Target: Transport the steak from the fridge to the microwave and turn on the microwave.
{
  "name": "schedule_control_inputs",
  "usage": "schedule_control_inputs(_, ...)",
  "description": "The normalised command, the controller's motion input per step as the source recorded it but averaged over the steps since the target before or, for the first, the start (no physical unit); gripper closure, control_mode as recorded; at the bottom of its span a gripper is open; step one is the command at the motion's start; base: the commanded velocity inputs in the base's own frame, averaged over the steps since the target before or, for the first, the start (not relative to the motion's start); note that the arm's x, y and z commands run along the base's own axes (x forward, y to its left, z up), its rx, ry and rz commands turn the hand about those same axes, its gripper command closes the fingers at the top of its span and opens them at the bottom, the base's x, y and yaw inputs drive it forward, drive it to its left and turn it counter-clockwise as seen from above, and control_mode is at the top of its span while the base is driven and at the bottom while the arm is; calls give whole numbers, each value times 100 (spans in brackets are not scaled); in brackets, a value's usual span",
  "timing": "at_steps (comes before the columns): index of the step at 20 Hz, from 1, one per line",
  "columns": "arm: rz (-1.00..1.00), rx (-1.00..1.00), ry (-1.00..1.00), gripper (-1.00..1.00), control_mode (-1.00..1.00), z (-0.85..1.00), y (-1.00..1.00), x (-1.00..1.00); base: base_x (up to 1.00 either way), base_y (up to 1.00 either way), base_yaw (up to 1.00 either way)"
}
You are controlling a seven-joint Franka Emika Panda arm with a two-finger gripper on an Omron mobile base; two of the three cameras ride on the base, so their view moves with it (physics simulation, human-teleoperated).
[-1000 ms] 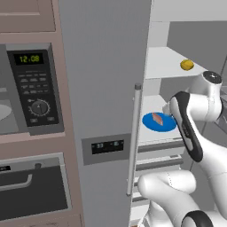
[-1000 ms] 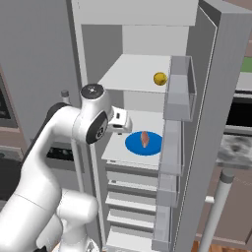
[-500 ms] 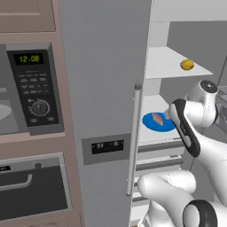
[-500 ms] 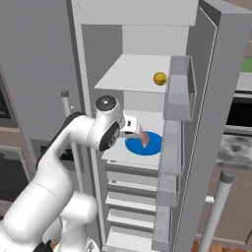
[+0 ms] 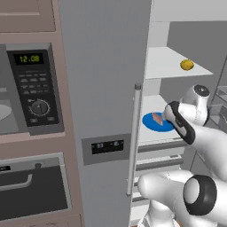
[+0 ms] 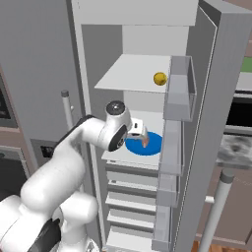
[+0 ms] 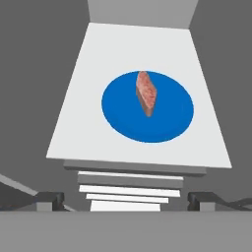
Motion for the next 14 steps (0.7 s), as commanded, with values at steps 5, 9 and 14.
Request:
schedule_control_inputs(5, 4, 0, 0, -100, -100, -24, -15, 44, 0, 0, 0)
schedule_control_inputs(9, 4, 0, 1, -100, -100, -23, -15, 44, 0, 0, 0)
schedule_control_inputs(14, 1, 0, 4, -100, -100, -22, -6, 44, 0, 0, 0)
